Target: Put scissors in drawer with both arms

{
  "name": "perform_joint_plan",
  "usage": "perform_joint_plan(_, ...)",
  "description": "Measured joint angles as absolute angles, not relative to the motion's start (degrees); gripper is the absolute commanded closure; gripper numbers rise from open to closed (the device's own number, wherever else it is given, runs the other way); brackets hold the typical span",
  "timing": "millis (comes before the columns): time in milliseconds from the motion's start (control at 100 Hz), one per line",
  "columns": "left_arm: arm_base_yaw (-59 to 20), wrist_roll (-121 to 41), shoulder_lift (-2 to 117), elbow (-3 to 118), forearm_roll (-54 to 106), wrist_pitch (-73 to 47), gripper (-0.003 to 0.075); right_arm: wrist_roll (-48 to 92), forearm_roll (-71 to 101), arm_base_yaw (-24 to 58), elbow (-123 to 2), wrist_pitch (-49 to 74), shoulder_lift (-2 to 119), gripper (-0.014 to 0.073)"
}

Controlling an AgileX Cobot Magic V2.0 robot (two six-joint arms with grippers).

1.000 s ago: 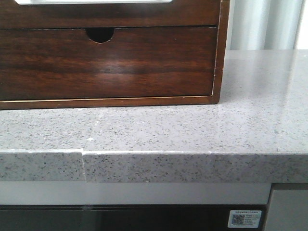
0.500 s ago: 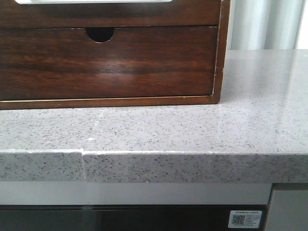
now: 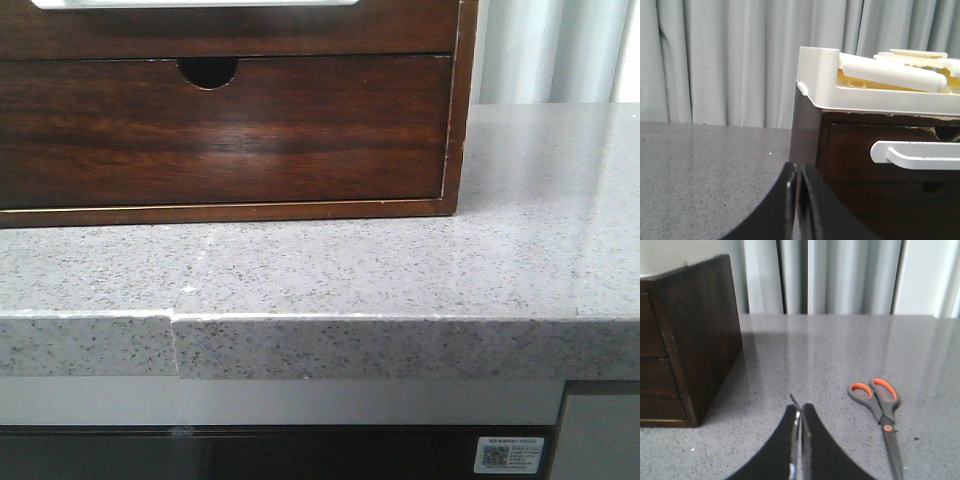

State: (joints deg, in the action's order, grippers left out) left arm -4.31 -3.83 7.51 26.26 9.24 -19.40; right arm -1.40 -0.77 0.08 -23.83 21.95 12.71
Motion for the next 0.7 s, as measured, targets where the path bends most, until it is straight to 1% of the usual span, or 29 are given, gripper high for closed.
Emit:
perform_joint_plan(100, -4.31, -3.83, 11.46, 29.67, 9.24, -23.46, 0.0741, -1.4, -2.32, 0.08, -27.48, 24.88, 16.44, 0.0662)
perform_joint_plan(230, -4.31, -3.83, 14.82, 31.13, 8.5, -24.84, 0.0741, -1.4, -3.22, 0.08, -29.75, 25.34, 19.41, 0.0662)
perform_joint_plan(700, -4.31, -3.83, 15.61, 31.16, 8.23, -25.68, 0.0741, -1.4, -3.45, 0.08, -29.91, 25.14, 20.63, 0.0662)
